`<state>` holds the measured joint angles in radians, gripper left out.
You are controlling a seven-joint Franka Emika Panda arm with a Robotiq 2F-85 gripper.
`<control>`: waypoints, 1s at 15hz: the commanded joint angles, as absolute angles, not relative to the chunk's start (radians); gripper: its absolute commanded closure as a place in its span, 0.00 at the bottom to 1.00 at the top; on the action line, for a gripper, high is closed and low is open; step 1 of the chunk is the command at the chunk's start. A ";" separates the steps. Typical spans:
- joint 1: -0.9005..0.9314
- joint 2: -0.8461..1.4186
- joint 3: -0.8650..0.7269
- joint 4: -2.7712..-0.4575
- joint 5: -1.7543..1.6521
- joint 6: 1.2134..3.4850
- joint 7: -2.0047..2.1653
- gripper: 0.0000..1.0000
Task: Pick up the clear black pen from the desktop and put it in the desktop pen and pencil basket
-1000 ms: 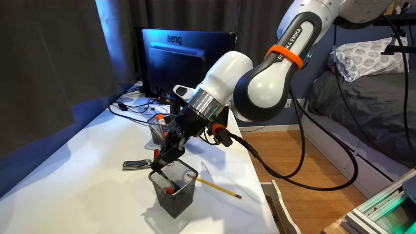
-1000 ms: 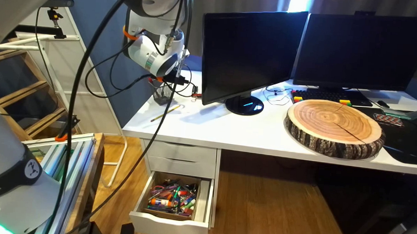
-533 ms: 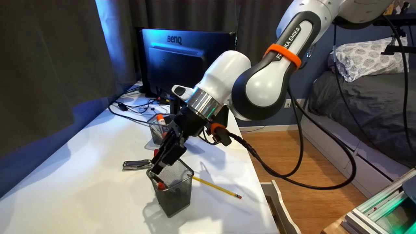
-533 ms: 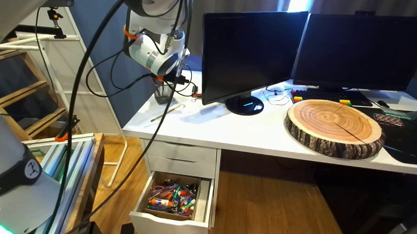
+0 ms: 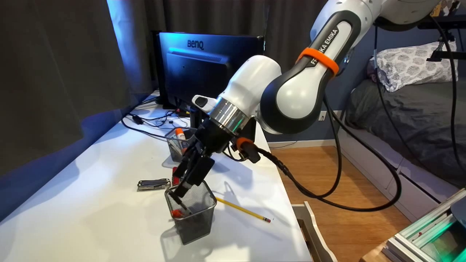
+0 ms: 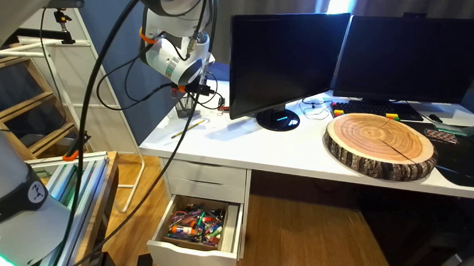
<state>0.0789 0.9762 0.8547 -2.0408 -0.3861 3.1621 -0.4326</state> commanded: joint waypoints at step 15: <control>0.043 0.350 1.045 -2.261 0.070 2.739 -0.068 0.00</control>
